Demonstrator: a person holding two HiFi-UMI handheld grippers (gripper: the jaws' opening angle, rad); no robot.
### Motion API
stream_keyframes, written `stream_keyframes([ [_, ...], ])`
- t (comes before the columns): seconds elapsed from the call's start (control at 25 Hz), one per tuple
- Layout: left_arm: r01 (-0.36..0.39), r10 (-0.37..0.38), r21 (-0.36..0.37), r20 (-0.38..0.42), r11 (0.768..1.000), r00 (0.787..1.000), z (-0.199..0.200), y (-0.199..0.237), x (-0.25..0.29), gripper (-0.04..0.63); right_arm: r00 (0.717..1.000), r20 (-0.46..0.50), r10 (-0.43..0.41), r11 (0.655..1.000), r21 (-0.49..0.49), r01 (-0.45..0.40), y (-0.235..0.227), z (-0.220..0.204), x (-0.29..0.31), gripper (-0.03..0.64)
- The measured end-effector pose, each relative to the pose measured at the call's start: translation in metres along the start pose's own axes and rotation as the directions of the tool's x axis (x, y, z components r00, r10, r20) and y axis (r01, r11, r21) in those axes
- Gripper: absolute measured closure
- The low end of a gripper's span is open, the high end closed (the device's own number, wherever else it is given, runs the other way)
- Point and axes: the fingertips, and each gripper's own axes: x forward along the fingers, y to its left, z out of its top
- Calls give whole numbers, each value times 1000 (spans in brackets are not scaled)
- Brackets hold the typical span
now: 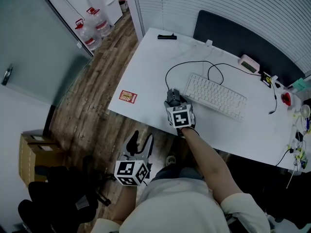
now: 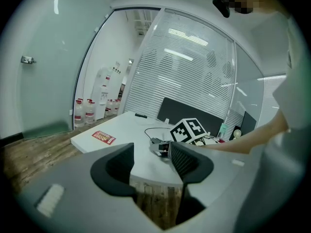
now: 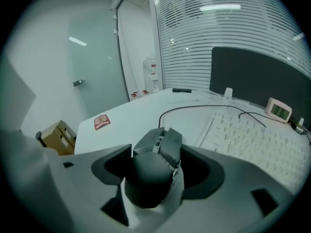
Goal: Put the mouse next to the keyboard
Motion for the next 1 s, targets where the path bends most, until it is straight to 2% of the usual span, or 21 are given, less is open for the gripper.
stream_keyframes([
  [0.16, 31, -31, 11, 11, 999, 999, 5, -11, 1, 353, 999, 47, -2, 999, -42, 4, -2, 8, -19, 301],
  [0.44, 99, -100, 44, 17, 994, 995, 11, -34, 4, 353, 993, 112, -49, 999, -15, 51, -24, 20, -60, 302],
  [0.8, 152, -154, 64, 29, 986, 988, 18, -68, 17, 359, 974, 165, -156, 988, 36, 152, -95, 23, -111, 304],
  [1.0, 196, -197, 80, 14, 977, 980, 17, -103, 34, 359, 960, 162, -228, 973, 74, 219, -149, 13, -140, 305],
])
